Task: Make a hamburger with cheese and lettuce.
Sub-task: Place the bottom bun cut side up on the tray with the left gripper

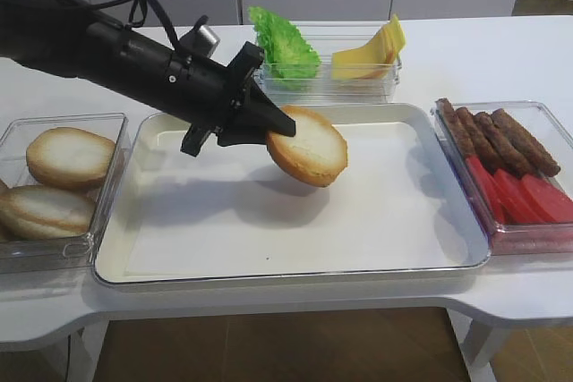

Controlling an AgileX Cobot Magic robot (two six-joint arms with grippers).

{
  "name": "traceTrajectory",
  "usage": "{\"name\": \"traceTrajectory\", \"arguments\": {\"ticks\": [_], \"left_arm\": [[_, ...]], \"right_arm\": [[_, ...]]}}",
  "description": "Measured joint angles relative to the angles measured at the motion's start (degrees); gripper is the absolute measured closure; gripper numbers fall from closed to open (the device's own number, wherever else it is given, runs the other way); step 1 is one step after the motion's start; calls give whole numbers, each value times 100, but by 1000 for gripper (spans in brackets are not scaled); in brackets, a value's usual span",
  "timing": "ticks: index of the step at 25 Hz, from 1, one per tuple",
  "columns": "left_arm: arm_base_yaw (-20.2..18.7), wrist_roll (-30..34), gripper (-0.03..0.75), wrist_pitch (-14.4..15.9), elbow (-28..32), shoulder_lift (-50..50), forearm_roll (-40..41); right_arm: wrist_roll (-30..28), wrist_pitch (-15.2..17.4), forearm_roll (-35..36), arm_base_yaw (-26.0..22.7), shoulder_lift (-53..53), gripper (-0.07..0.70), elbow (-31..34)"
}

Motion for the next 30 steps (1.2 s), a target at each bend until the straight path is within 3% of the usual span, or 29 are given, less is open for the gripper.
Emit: {"name": "traceTrajectory", "arguments": {"ticks": [12,30], "left_arm": [[0,-393,612,98,0,50,585],[0,-428,612,98,0,50,598]], "right_arm": [[0,0,0,0,0,489,0],[0,0,0,0,0,496,0]]}}
